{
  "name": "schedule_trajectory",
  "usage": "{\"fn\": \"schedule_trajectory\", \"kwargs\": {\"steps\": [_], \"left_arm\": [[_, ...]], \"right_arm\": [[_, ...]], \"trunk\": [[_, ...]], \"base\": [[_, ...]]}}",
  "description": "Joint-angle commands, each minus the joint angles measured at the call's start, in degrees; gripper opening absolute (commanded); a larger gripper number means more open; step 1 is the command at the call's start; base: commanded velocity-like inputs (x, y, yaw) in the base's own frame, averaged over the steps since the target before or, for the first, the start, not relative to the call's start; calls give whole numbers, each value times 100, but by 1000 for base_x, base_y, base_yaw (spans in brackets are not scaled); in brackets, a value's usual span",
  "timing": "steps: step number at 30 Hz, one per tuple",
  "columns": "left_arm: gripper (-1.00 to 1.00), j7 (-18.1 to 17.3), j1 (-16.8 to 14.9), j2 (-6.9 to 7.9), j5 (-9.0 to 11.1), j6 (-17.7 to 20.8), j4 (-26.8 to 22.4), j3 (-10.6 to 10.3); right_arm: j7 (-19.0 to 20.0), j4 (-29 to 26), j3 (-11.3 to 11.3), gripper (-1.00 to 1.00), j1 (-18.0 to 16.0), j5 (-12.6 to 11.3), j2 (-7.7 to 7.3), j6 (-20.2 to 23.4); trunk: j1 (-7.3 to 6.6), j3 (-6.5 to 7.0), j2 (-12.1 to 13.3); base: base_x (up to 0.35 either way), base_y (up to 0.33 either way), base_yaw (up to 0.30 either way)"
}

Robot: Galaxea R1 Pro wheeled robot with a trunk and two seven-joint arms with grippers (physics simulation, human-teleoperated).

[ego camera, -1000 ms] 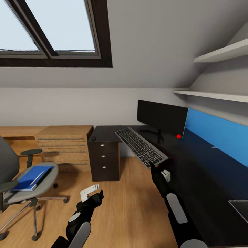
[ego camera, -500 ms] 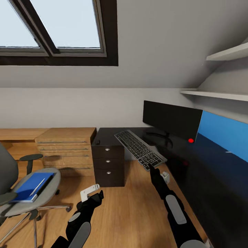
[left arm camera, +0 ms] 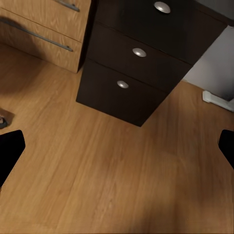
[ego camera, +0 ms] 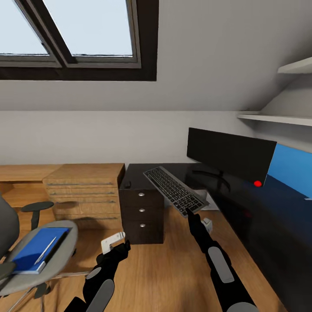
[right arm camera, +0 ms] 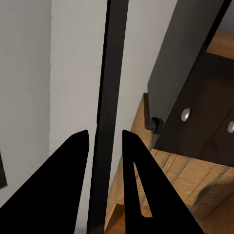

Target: In the bedroom, organize the workspace by keeping the computer under the desk, ensuring the monitor is on the desk, placing the keyboard on the desk next to the monitor, placing the mouse on the desk next to the keyboard, moving the folder from the swivel chair onto the desk next to the mouse, stacking the notebook on top of the folder with the pen on top of the notebook, and positioning the swivel chair next to the desk.

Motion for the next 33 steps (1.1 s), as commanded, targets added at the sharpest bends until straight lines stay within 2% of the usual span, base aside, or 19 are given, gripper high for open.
{"fn": "schedule_trajectory", "kwargs": {"steps": [1, 16, 24, 26, 28, 33], "left_arm": [[100, 42, -6, 6, 26, 17, -8, -13], [100, 42, -6, 6, 28, 19, -8, -13], [100, 37, -6, 6, 31, 19, -8, -43], [100, 30, -5, 6, 34, 14, -17, -64], [100, 25, -6, 6, 29, 2, -47, -172], [100, 32, -6, 8, 30, -7, -60, -200]], "right_arm": [[25, 3, -28, -100, -5, -73, 12, 57], [-1, 35, -17, -100, -5, -75, 32, 35], [-25, 158, -26, -100, -5, -80, 53, 13], [-119, 301, -28, -100, -5, -77, 54, -131], [-279, 507, -19, -100, -5, -76, 68, -739], [-313, 639, 64, -100, -5, -71, 123, -1132]], "trunk": [[3, -7, -4], [3, -7, -4], [3, -7, -4], [3, -7, -4], [3, -7, -4], [3, -7, -4]], "base": [[301, 169, 0], [304, 149, 0], [319, 33, 0], [326, 1, 0], [327, 0, 0], [327, 0, 0]]}}
